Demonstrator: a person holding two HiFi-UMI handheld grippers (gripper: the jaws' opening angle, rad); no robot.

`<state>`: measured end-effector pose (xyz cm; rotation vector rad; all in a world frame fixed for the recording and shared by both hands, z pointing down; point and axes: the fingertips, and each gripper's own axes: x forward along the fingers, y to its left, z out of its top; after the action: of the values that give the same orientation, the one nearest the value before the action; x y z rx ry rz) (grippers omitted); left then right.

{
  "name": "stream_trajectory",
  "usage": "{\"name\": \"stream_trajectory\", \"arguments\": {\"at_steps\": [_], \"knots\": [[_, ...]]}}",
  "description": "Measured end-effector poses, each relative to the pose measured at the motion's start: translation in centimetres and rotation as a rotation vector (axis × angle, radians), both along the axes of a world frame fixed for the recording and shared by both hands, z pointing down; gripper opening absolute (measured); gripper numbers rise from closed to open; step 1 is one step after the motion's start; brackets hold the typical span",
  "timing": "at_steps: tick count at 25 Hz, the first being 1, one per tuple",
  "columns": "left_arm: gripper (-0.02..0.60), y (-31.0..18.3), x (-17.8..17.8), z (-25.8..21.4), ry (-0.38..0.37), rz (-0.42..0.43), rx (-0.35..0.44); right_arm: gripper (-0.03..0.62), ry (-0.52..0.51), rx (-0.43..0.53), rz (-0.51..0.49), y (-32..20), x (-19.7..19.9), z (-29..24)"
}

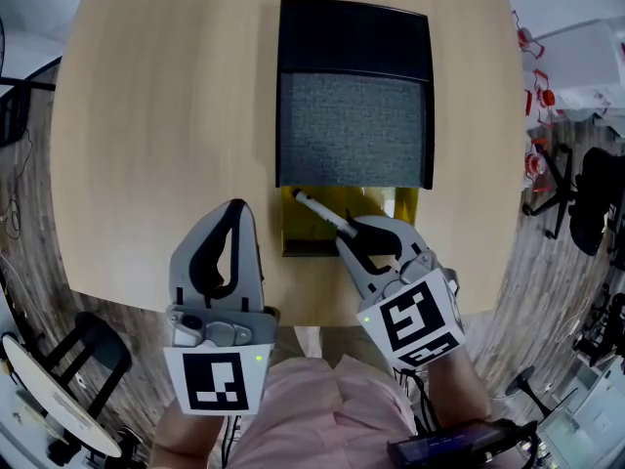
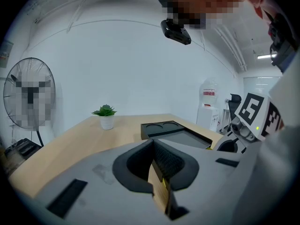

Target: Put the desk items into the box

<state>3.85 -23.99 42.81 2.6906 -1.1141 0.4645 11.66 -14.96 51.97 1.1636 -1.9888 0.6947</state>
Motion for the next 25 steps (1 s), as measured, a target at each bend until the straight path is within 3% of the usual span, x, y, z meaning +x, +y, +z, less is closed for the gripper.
{"name": "stream_trajectory", "arguments": {"at_steps": [8, 13, 20, 25], "knots": [[0.011, 0.9, 0.1, -1.5, 0.013, 0.001, 0.033, 0.095, -0.011, 0.051, 0.046, -0.1, 0.7, -0.4], [0.011, 2.5, -0.3, -4.2, 0.033, -0.005, 0.08, 0.092, -0.016, 0.14, 0.094, 0.4, 1.0, -3.4], [0.011, 5.4, -0.3, -10.5, 0.104, -0.021, 0.194, 0.067, -0.068, 0.431, 0.144, 0.4, 1.2, -12.3], [0.011, 7.6, -1.0, -15.7, 0.156, -0.003, 0.282, 0.028, -0.095, 0.649, 0.241, 1.6, 1.3, -20.6]]}}
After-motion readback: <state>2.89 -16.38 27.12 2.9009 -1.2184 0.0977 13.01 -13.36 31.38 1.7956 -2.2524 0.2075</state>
